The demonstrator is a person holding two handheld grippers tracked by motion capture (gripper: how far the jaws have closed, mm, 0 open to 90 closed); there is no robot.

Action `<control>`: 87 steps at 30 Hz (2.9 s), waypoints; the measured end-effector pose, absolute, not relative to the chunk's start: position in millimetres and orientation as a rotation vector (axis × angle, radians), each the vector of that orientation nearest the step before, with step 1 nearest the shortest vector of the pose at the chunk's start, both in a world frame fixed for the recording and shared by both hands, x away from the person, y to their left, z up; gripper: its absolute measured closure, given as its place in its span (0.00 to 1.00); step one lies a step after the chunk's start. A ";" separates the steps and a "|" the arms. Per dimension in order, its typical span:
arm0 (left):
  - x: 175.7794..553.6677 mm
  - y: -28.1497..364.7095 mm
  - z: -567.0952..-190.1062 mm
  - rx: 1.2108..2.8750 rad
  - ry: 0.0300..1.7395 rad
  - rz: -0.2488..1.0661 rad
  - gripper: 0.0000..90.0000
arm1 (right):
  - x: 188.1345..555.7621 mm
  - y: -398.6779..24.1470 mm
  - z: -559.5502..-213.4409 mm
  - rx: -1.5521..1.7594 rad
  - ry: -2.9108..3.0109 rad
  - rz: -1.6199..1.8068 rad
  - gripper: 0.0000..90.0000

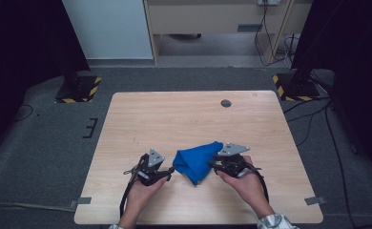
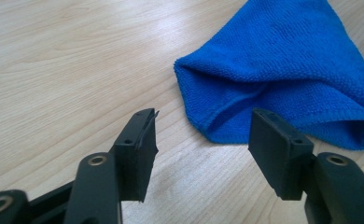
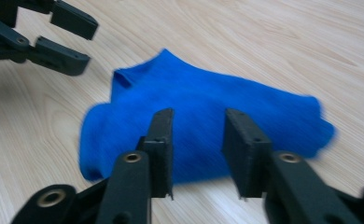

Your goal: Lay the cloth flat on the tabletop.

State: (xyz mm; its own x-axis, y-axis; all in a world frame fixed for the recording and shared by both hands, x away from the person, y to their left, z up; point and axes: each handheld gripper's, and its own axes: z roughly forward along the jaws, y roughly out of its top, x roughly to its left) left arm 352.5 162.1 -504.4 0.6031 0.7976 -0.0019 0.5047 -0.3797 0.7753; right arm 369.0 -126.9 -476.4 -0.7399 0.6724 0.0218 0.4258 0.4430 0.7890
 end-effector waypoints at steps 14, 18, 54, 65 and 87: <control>352.0 169.7 -501.7 2.028 1.048 0.472 0.50 | 376.5 -61.2 -490.7 0.916 2.463 1.106 0.41; 351.5 169.3 -501.6 2.030 1.042 0.472 0.51 | 376.8 -56.8 -496.0 0.895 2.472 1.038 0.63; 365.8 138.5 -519.3 2.102 0.962 0.461 0.60 | 405.8 -118.9 -495.5 1.056 2.409 1.112 0.97; 381.6 130.3 -521.8 2.122 0.979 0.439 0.60 | 411.8 -124.0 -503.0 1.012 2.433 1.161 0.97; 387.1 119.2 -513.6 2.108 0.968 0.452 0.79 | 415.2 -134.3 -504.0 1.021 2.415 1.136 0.97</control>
State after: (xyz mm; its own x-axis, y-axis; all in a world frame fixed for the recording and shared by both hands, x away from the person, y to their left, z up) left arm 387.1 119.2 -513.6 0.6503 0.7596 0.0043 0.4911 -0.4247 0.7606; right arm 415.2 -134.3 -504.0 -0.7095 0.7035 0.0413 0.4804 0.4401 0.7587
